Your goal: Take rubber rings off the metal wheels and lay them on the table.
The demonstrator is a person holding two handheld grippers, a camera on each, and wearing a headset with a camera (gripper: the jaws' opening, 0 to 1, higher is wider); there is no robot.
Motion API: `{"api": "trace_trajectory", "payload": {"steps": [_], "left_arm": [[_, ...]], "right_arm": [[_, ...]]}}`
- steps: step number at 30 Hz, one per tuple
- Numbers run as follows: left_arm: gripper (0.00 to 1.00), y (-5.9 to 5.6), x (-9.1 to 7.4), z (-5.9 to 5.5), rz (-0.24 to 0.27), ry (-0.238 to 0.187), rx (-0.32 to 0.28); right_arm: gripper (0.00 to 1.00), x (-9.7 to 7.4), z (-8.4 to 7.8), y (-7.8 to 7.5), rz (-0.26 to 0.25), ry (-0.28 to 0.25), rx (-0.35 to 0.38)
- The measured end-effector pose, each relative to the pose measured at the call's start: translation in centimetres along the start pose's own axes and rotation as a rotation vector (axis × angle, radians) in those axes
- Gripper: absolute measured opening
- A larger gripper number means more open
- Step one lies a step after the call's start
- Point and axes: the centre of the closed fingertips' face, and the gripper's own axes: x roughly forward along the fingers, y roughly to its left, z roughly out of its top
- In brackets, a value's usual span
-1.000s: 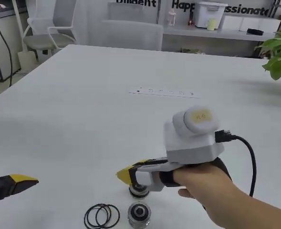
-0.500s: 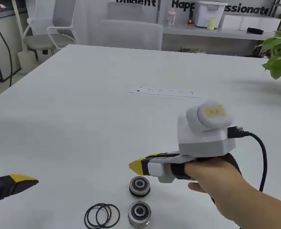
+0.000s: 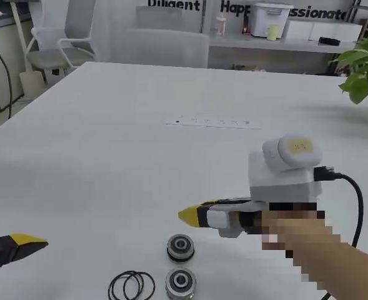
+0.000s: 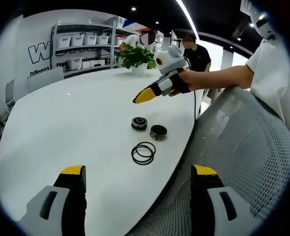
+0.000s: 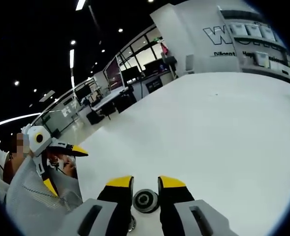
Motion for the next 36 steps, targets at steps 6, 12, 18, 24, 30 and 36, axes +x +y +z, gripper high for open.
{"api": "trace_trajectory", "payload": {"steps": [6, 12, 18, 24, 30, 36], "left_arm": [[0.87, -0.2, 0.0, 0.8, -0.016, -0.020, 0.022], [0.87, -0.4, -0.1, 1.6, -0.032, -0.037, 0.032], [0.86, -0.6, 0.1, 3.3, -0.049, -0.055, 0.069], [0.86, -0.6, 0.6, 5.4, -0.064, -0.067, 0.134], [0.86, -0.5, 1.1, 7.5, -0.079, -0.079, 0.191], [0.86, -0.2, 1.7, 9.3, -0.093, -0.088, 0.245]], "right_arm": [[0.19, 0.0, -0.6, 0.2, 0.014, 0.030, -0.062], [0.23, -0.2, -0.9, 0.1, 0.018, 0.037, -0.111], [0.23, -0.4, -1.2, -0.4, 0.011, 0.042, -0.123], [0.23, -0.6, -1.4, -0.9, 0.003, 0.046, -0.127], [0.24, -0.8, -1.6, -1.1, 0.008, 0.044, -0.131], [0.24, -0.9, -2.1, -1.5, 0.004, 0.066, -0.155]]}}
